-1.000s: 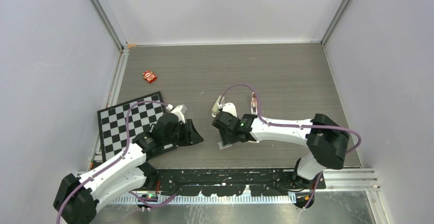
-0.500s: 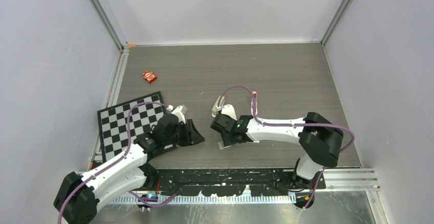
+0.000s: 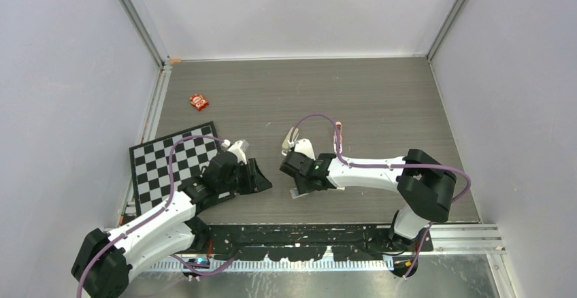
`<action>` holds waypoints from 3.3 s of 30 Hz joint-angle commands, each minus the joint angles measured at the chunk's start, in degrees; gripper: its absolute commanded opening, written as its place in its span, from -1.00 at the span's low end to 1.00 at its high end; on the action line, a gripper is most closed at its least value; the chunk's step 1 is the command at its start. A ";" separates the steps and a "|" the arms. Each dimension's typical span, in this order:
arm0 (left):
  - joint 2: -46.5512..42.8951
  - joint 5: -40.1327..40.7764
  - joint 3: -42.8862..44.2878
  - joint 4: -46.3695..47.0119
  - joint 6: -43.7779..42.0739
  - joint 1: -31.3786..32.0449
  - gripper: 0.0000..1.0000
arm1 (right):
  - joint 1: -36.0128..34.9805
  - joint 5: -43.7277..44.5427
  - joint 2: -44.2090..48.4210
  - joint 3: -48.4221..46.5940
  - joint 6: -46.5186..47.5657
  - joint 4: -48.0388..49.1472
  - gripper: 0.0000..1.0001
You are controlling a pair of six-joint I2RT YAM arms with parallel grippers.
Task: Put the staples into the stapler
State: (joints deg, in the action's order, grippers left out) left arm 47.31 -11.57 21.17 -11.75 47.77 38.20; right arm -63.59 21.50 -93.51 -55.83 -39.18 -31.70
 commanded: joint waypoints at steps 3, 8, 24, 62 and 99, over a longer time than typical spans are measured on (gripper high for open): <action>-0.33 0.54 -0.25 2.79 0.13 0.16 -0.17 | -0.29 0.98 0.85 -0.68 -0.67 1.97 -0.04; -0.71 0.80 -0.43 2.44 0.13 0.13 -0.17 | -0.25 0.84 0.33 -0.27 -0.79 2.13 -0.03; -1.34 1.34 -0.69 2.06 -0.03 0.17 -0.17 | -0.26 0.75 -0.33 0.55 -1.25 2.35 -0.04; 11.02 0.82 -1.19 17.42 0.40 0.24 -0.36 | -0.07 -2.81 11.73 6.03 -11.16 10.91 -0.17; 36.76 -0.58 1.21 41.41 7.66 6.77 -0.62 | 1.73 -1.42 14.14 18.30 -28.14 27.48 -0.08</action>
State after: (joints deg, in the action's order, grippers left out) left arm 83.15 -13.06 21.96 26.55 54.94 43.92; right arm -62.02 17.96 -80.60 -38.24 -65.60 -7.03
